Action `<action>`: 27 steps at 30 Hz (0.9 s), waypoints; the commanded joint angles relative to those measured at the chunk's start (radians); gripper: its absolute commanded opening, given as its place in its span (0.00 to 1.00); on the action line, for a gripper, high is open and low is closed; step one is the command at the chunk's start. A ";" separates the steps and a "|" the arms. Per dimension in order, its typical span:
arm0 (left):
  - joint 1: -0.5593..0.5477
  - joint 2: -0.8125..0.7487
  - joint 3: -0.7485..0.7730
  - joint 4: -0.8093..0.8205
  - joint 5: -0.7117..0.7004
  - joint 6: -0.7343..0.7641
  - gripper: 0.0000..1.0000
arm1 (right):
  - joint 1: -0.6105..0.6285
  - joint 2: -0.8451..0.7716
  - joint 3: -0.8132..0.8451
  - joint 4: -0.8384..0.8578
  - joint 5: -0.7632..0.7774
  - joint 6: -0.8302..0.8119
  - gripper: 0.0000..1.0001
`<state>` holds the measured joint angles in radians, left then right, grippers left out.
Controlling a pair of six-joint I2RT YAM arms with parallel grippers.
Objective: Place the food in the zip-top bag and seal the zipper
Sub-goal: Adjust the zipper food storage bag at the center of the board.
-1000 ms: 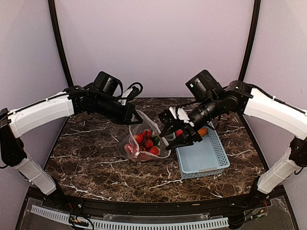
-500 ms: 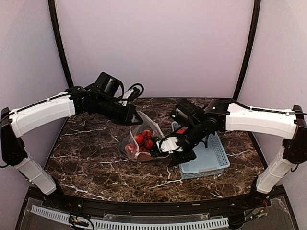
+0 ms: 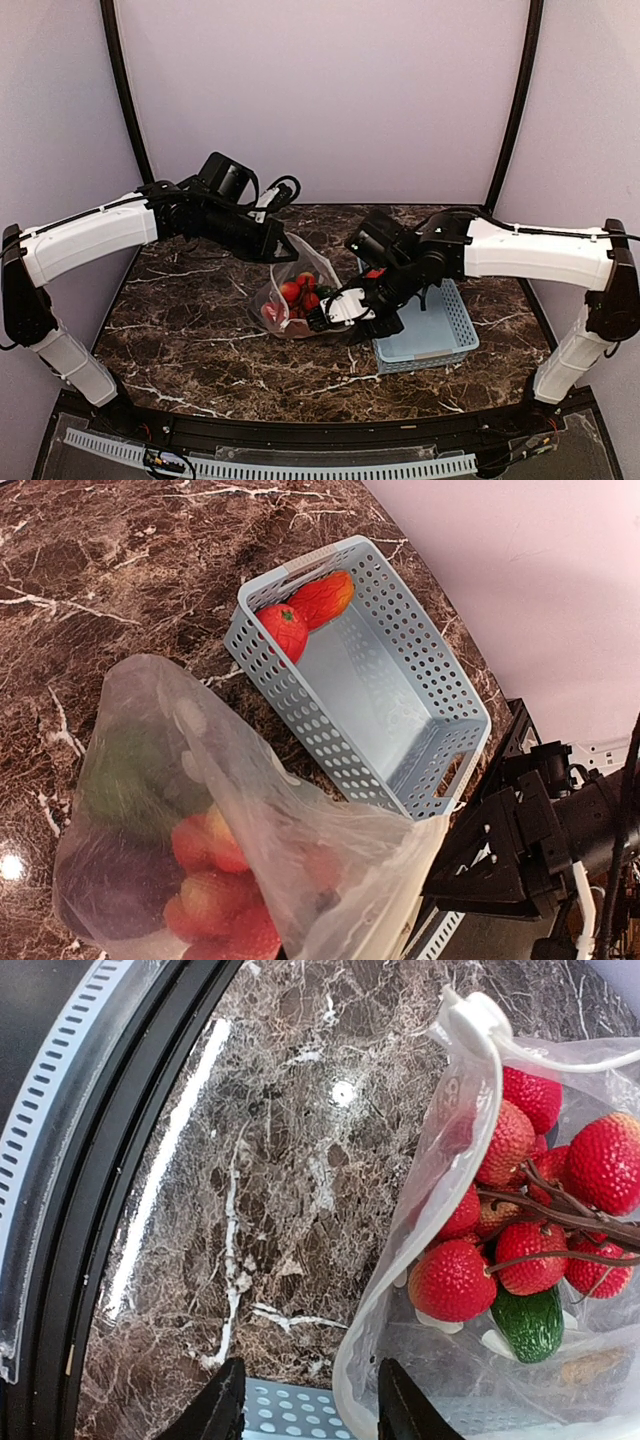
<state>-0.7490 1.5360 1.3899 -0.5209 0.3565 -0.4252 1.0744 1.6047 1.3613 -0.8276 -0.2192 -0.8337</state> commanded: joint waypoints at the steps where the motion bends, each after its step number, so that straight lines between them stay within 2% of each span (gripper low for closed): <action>1: 0.005 -0.012 -0.014 -0.008 0.008 0.018 0.01 | 0.035 0.039 -0.009 0.047 0.073 -0.030 0.41; 3: 0.005 -0.012 -0.013 -0.011 0.006 0.021 0.01 | 0.046 0.061 -0.002 0.053 0.120 -0.035 0.34; 8: 0.005 -0.002 0.016 -0.052 0.002 0.038 0.01 | 0.063 0.078 0.047 0.035 0.184 -0.033 0.02; 9: 0.005 0.008 0.029 -0.072 -0.002 0.044 0.01 | 0.070 0.069 0.071 0.019 0.187 -0.033 0.00; 12: 0.005 0.050 0.120 -0.208 -0.035 0.106 0.01 | 0.084 0.025 0.173 -0.015 0.149 -0.027 0.00; 15: 0.005 0.103 0.170 -0.277 -0.035 0.151 0.01 | 0.088 -0.009 0.264 -0.020 0.062 -0.023 0.00; 17: 0.005 0.138 0.220 -0.330 0.002 0.161 0.01 | 0.089 0.006 0.273 -0.019 0.078 -0.028 0.00; 19: 0.005 0.172 0.341 -0.437 0.029 0.194 0.01 | 0.092 0.042 0.275 -0.038 0.114 -0.030 0.00; 21: 0.004 0.160 0.472 -0.540 -0.083 0.212 0.01 | 0.093 0.062 0.256 -0.041 0.125 -0.031 0.00; 22: 0.004 0.143 0.487 -0.523 -0.112 0.210 0.01 | 0.093 0.065 0.250 -0.041 0.121 -0.027 0.00; 24: 0.004 0.052 0.405 -0.417 -0.128 0.193 0.01 | 0.093 0.064 0.262 -0.040 0.096 -0.010 0.00; 25: 0.004 0.037 0.319 -0.333 -0.081 0.181 0.01 | 0.092 0.059 0.277 -0.044 0.082 -0.004 0.00; 27: 0.004 0.038 0.238 -0.280 0.000 0.154 0.01 | 0.093 0.047 0.308 -0.045 0.053 0.003 0.00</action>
<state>-0.7483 1.6550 1.7462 -0.8860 0.2878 -0.2569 1.1584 1.6600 1.6291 -0.8604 -0.1139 -0.8551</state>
